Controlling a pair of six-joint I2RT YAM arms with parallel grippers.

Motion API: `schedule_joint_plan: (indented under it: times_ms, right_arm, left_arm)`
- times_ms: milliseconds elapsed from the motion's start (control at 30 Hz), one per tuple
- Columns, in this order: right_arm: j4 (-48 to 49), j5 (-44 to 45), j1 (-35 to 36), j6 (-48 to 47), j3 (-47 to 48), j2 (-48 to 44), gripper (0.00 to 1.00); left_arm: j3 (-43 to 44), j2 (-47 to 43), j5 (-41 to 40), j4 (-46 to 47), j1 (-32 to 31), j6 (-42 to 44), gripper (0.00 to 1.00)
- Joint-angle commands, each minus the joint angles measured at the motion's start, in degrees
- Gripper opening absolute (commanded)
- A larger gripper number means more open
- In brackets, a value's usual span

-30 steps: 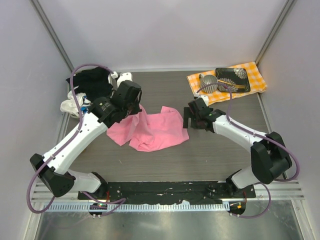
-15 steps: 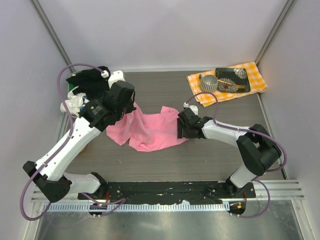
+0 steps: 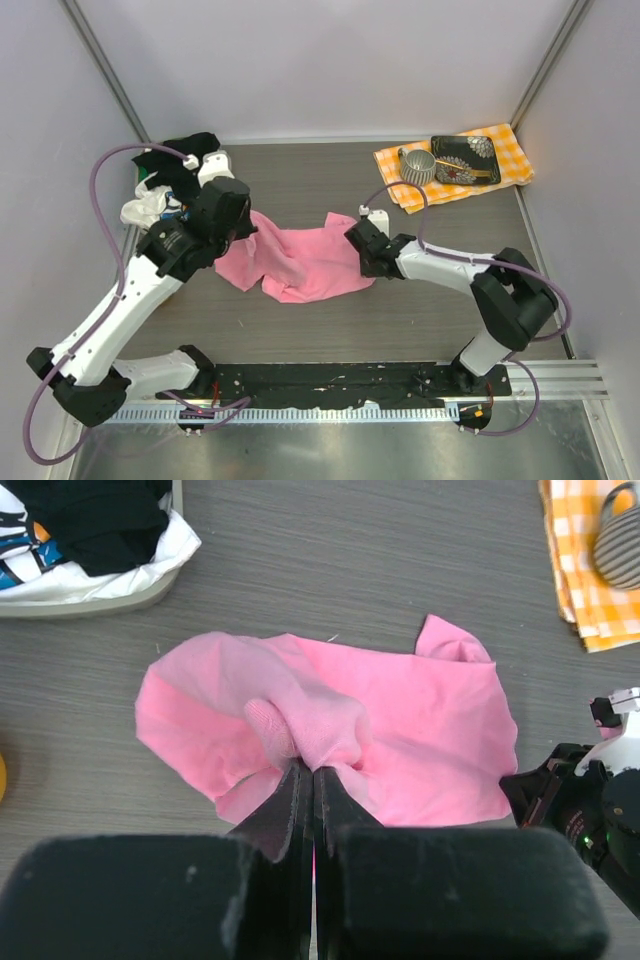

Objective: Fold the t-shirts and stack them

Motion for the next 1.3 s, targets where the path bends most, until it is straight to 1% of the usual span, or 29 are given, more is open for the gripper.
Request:
schedule_joint_plan:
  times_ms: [0,100,133,167,200,233,333,367,433,467,567,667,767,800,833,867,900,933,967,1000,1033,1067,1100,1133,1167,1200,1233,1267]
  right_arm:
    - [-13.6,13.7,4.8,-1.5,8.0,-14.4,0.01]
    - [-19.4,17.5,7.9,-2.2,14.4,-21.0,0.01]
    - [-22.2,19.0,9.5,-2.9,15.8,-25.1,0.01]
    - [-23.2,18.9,9.9,-3.6,18.1,-26.9,0.01]
    - [-23.9,18.3,10.3,-4.4,18.7,-28.9,0.01]
    - [-23.9,16.1,10.8,-5.7,19.4,-32.9,0.01]
    - [-21.8,10.7,11.1,-8.4,21.5,-39.9,0.01]
    - [-21.5,7.7,11.1,-8.8,23.1,-41.4,0.01]
    - [-21.9,5.6,11.1,-9.3,25.2,-43.3,0.01]
    - [-22.5,4.6,11.1,-9.3,28.0,-44.2,0.01]
    - [-25.5,3.6,11.1,-8.8,33.0,-43.5,0.01]
    - [-26.7,3.9,11.1,-8.2,34.0,-42.8,0.01]
    - [-26.9,9.3,11.2,-7.1,31.2,-41.6,0.01]
    - [-26.8,14.2,11.1,-6.2,30.0,-40.5,0.01]
    - [-26.8,17.3,11.0,-5.7,27.2,-39.3,0.01]
    - [-26.7,20.0,10.9,-5.2,25.7,-38.1,0.01]
    - [-26.0,23.3,8.4,-4.3,24.1,-34.1,0.01]
    - [-25.4,22.1,5.7,-4.2,21.5,-31.6,0.01]
    - [-24.9,18.5,1.3,-3.2,20.4,-29.1,0.11]
    - [-23.6,15.2,-3.0,-2.5,19.4,-25.8,0.37]
    - [-22.8,12.6,-7.9,-1.3,17.4,-22.1,0.61]
    - [-21.8,14.2,-8.4,-0.8,16.7,-21.0,0.99]
    - [-20.8,15.5,-8.4,-0.6,15.7,-21.2,1.0]
    - [-19.7,16.3,-8.2,-0.5,12.9,-24.4,1.0]
    - [-16.4,16.0,-8.2,-0.9,11.3,-26.8,1.0]
    - [-15.1,15.6,-8.2,-1.9,8.8,-28.9,1.0]
    - [-14.7,15.6,-8.2,-2.9,8.6,-32.2,1.0]
    - [-16.1,15.8,-8.2,-3.5,9.0,-32.8,1.0]
  left_arm:
    - [5.5,-6.9,1.1,-0.7,0.4,0.4,0.0]
    - [9.1,-10.0,4.9,-0.9,0.4,0.4,0.0]
    - [9.7,-12.2,6.2,-0.8,0.4,0.4,0.0]
    - [10.3,-13.4,9.9,0.7,0.4,0.7,0.0]
    - [10.7,-14.8,11.4,1.7,0.4,0.7,0.0]
    - [10.9,-17.2,13.0,2.6,0.4,0.7,0.0]
    - [10.5,-21.5,19.8,7.1,0.4,1.5,0.0]
    - [10.2,-22.5,21.4,9.9,0.4,1.9,0.0]
    - [9.1,-24.2,24.1,12.1,0.4,1.6,0.0]
    - [9.1,-24.9,25.0,13.1,0.3,1.5,0.0]
    - [9.0,-24.9,27.4,14.5,0.3,-0.5,0.0]
    - [7.3,-23.6,26.9,15.2,0.4,-2.7,0.0]
    - [2.9,-21.6,24.9,16.7,0.4,-4.0,0.0]
    - [1.7,-19.1,23.5,16.5,0.4,-4.4,0.0]
    - [0.0,-17.7,22.7,17.9,0.3,-4.4,0.0]
    - [-3.7,-15.9,20.7,18.8,0.3,-4.0,0.0]
    - [-5.7,-12.2,18.8,19.7,0.5,-3.9,0.0]
    - [-7.5,-9.3,17.5,21.6,1.1,-3.7,0.0]
    - [-9.6,-6.2,17.9,22.1,2.4,-3.9,0.01]
    - [-10.2,-2.9,19.9,21.9,7.3,-6.5,0.13]
    - [-10.6,4.5,23.4,21.7,10.1,-7.3,0.39]
    - [-9.9,7.3,24.7,20.2,11.9,-8.0,0.88]
    - [-8.8,9.8,22.5,18.2,12.7,-8.4,0.96]
    - [-8.6,10.7,21.0,17.2,12.3,-7.4,1.0]
    - [-10.7,9.5,19.8,18.1,12.0,-7.4,1.0]
    - [-12.3,7.7,18.0,21.4,11.5,-7.7,1.0]
    - [-15.5,3.2,17.2,23.0,11.4,-8.0,1.0]
    - [-16.7,1.1,16.6,24.0,11.4,-8.1,1.0]
